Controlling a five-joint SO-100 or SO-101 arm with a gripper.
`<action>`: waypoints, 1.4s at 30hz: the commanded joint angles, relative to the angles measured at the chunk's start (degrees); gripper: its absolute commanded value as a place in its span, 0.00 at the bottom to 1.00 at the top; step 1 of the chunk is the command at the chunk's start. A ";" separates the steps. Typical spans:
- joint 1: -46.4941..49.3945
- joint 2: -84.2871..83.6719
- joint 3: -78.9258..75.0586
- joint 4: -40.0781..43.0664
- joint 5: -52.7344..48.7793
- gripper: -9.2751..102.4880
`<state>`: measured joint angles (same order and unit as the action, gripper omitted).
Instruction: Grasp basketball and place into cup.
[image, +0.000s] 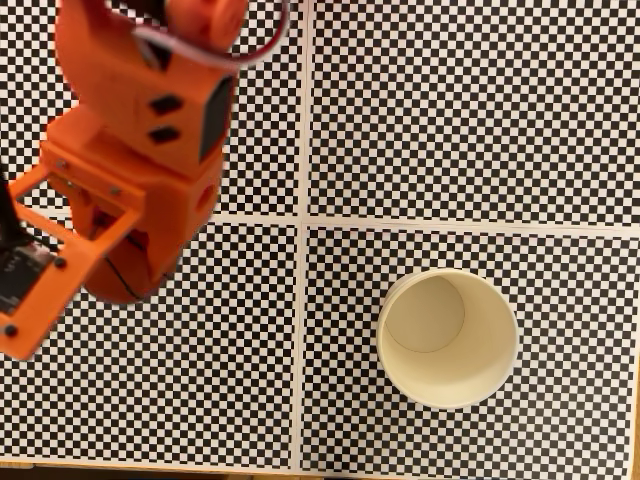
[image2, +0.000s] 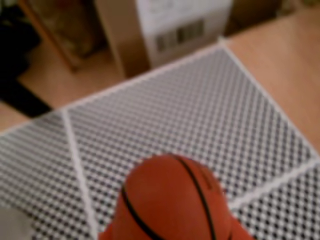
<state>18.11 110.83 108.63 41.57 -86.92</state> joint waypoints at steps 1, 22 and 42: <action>-3.43 4.39 -1.76 -0.88 -0.18 0.08; -23.99 10.81 3.08 -9.23 7.12 0.08; -32.70 -1.67 3.08 -22.59 11.16 0.08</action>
<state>-14.41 108.90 112.41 20.57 -76.11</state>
